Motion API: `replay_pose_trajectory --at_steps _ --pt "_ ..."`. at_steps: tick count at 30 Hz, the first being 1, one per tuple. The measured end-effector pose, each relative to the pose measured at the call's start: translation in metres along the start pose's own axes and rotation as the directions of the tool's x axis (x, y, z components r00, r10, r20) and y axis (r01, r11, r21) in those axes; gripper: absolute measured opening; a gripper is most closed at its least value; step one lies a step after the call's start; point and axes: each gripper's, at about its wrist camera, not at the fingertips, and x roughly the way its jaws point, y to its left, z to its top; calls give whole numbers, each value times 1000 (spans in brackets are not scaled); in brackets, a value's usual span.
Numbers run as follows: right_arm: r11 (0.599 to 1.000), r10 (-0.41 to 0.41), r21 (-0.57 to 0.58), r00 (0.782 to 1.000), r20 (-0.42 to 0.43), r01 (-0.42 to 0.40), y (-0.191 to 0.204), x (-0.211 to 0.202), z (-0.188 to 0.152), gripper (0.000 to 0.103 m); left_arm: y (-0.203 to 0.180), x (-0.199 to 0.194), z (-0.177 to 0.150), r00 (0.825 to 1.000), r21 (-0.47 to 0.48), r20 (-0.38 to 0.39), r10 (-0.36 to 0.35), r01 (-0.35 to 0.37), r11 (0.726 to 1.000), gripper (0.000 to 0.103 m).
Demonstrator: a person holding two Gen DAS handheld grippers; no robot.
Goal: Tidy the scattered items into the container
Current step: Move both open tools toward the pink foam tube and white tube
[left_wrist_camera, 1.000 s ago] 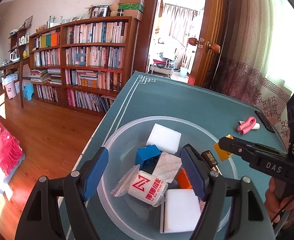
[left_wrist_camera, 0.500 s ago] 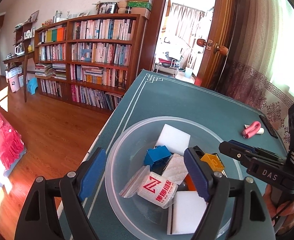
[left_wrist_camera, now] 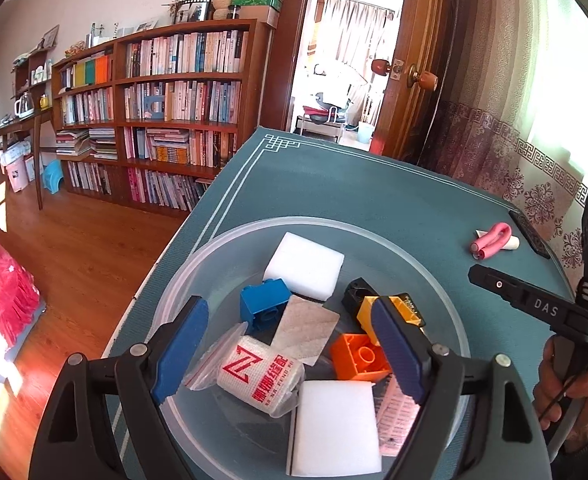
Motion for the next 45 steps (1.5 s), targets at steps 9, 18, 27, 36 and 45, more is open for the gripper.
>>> replay_pose_trajectory --at_steps 9,18,27,36,45 --pt "987 -123 108 992 21 120 -82 -21 -3 39 -48 5 8 999 69 -10 -40 41 997 91" --pt "947 -220 251 974 54 200 -157 -40 -3 39 -134 21 17 994 202 -19 -109 110 973 92" --pt "922 -248 323 966 74 212 -190 -50 8 39 -226 75 26 989 318 -55 -140 150 936 92" --pt "912 -238 357 969 67 200 -204 -49 10 39 -274 136 26 992 430 -106 -66 106 897 92" --pt "912 -228 363 971 67 189 -204 -46 7 39 -280 170 38 985 431 -169 -43 113 895 92"
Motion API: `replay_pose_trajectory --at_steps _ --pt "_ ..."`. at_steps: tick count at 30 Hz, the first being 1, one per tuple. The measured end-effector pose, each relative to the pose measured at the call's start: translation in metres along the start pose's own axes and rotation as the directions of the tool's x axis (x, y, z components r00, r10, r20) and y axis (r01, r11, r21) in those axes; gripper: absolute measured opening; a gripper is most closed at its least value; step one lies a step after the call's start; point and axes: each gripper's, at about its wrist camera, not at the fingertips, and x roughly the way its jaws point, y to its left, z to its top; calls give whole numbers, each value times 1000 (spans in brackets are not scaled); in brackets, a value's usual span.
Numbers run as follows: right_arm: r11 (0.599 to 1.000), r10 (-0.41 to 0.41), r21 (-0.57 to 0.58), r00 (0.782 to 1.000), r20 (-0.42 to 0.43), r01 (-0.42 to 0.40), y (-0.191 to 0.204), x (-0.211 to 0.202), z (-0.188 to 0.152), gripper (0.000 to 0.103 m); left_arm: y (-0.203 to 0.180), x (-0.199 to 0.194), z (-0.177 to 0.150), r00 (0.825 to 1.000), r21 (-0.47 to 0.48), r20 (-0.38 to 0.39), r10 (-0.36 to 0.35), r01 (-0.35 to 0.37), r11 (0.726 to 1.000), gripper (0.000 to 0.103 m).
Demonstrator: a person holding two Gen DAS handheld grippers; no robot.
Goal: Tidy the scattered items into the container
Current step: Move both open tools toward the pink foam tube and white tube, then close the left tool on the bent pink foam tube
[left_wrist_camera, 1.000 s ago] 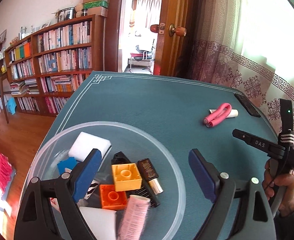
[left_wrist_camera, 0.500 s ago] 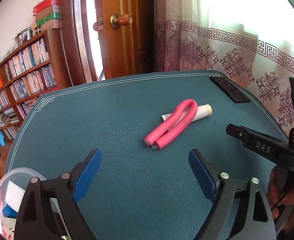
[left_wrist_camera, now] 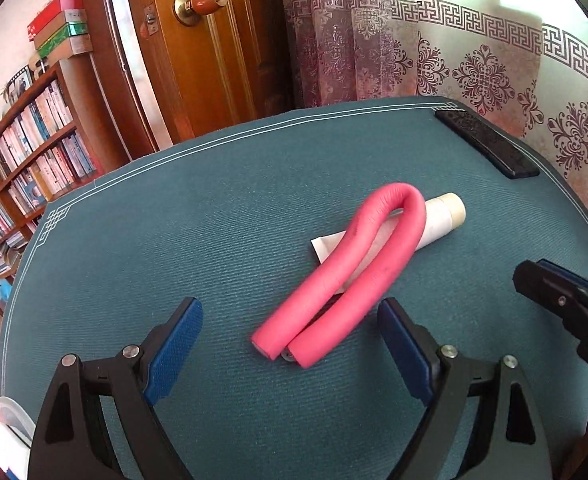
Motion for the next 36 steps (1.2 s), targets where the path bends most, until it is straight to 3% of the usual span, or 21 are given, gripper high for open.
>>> replay_pose_trajectory --at_steps 7,9,10,14,19,25,29,30,32,36 --pt "1000 0 -1 1000 2 0 1 0 -2 39 6 11 4 997 -27 -22 -73 72 997 91" --pt "1000 -4 -6 1000 4 4 2 0 -2 39 7 9 3 995 -32 -17 -95 94 995 84" --pt "1000 -4 -7 1000 4 4 2 0 -2 39 5 7 3 995 -28 -11 -97 97 995 74" --pt "1000 -2 -6 1000 5 2 1 0 -2 39 1 -2 -3 996 -20 -2 -89 89 996 53" --pt "1000 1 -17 1000 3 -1 2 1 -2 39 7 -15 -17 995 -96 3 -96 96 991 49" --pt "999 21 -43 1000 -5 -21 6 2 -2 39 23 -33 -41 993 -230 9 -115 113 967 45" --pt "998 25 -56 1000 -9 -26 7 4 -2 39 20 -42 -52 992 -237 -2 -128 124 964 48" --pt "998 24 -55 1000 -10 -25 7 4 -3 39 20 -44 -52 990 -240 -2 -139 134 962 53" --pt "998 24 -52 1000 -12 -25 7 4 -3 39 20 -44 -51 987 -249 4 -160 156 956 77" --pt "998 26 -52 1000 -14 -26 6 5 -3 39 17 -43 -45 988 -242 10 -157 154 958 80"
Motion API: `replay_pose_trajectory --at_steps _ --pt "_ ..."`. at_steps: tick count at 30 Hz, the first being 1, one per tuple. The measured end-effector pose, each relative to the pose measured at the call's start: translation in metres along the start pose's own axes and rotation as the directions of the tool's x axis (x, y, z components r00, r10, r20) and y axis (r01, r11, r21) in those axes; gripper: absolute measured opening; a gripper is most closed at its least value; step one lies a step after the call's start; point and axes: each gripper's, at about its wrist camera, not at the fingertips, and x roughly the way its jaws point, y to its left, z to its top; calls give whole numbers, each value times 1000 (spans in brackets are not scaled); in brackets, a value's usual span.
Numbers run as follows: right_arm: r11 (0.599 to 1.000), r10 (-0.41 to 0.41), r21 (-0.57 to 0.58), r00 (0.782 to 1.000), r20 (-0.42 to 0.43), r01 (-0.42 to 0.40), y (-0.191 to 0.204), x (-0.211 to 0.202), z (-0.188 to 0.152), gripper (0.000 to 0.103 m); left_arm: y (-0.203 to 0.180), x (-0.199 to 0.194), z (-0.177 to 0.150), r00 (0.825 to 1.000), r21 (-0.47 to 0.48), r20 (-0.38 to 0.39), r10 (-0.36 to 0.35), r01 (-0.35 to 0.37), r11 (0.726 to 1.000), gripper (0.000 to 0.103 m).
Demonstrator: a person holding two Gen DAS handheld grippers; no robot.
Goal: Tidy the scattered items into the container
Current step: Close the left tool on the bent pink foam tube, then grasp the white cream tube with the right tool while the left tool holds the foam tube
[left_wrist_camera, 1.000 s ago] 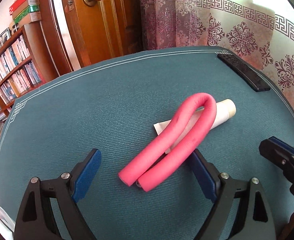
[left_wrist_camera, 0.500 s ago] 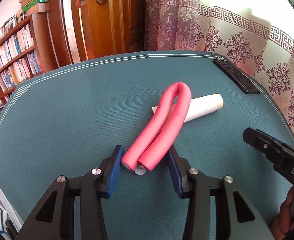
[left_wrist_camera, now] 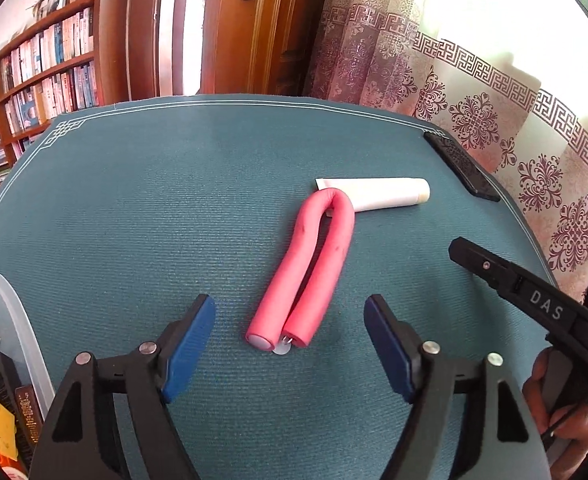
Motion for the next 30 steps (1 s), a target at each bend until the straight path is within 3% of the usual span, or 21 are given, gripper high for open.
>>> replay_pose_trajectory --at_steps 7,9,11,18,30 --pt "1000 7 -1 1000 0 -7 3 -1 -2 39 -7 20 11 1000 41 -9 22 -22 999 80" --pt "1000 13 -4 1000 -1 -13 3 -1 -2 39 -9 24 11 998 62 -3 70 -70 996 69" --pt "1000 20 -9 1000 -1 -20 5 -1 -3 39 -6 21 11 997 58 6 71 -71 996 46" --pt "998 53 -43 999 -8 -53 11 -1 -3 39 17 4 -2 998 -61 38 44 -41 997 42" --pt "998 69 -2 996 -54 -70 16 18 7 39 31 -3 -10 999 -109 49 10 -4 994 43"
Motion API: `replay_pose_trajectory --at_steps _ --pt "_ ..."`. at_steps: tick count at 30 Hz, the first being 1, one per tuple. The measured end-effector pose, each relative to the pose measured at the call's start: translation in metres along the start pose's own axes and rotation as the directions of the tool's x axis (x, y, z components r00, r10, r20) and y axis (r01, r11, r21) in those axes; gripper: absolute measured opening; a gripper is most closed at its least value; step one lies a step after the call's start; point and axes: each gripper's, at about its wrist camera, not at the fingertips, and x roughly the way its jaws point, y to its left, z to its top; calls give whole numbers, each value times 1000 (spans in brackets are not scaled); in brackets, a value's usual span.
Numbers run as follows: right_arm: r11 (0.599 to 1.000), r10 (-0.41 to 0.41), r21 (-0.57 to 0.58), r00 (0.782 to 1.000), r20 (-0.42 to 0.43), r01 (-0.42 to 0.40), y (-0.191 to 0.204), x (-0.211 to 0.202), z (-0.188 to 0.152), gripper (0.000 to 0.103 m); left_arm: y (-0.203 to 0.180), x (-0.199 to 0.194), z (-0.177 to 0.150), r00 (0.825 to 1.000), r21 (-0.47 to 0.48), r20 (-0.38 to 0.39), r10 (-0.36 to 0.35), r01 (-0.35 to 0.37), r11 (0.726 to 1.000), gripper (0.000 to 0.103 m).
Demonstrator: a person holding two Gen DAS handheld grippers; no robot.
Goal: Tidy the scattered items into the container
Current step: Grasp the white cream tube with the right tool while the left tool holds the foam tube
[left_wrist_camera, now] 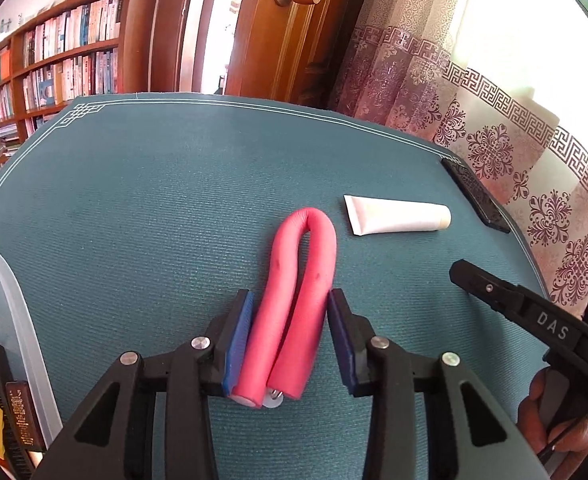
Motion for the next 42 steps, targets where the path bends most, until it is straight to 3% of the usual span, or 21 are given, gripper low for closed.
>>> replay_pose_trajectory --at_steps 9,15,20,24,26,30,42 --pt "992 67 107 996 -50 -61 16 33 26 39 6 -3 -1 1000 -25 2 -28 28 999 43" --pt "987 27 157 998 -49 -19 22 58 51 40 11 -5 -1 999 -42 3 -46 46 998 43" --pt "989 -146 -18 988 -47 145 55 80 67 40 14 -5 -1 999 -51 4 -54 54 997 43" --pt "944 -273 -198 962 -12 266 81 93 60 40 15 -4 -1 998 -54 5 -58 58 997 43" --pt "923 -297 -250 955 21 293 85 93 54 38 15 -4 -1 998 -56 5 -60 60 997 43" --pt "926 -290 -246 957 23 286 79 86 49 28 15 -3 -1 998 -60 6 -62 62 996 43" --pt "975 -161 -157 987 -5 158 58 33 19 28 23 -7 3 995 -97 38 -90 93 991 40"
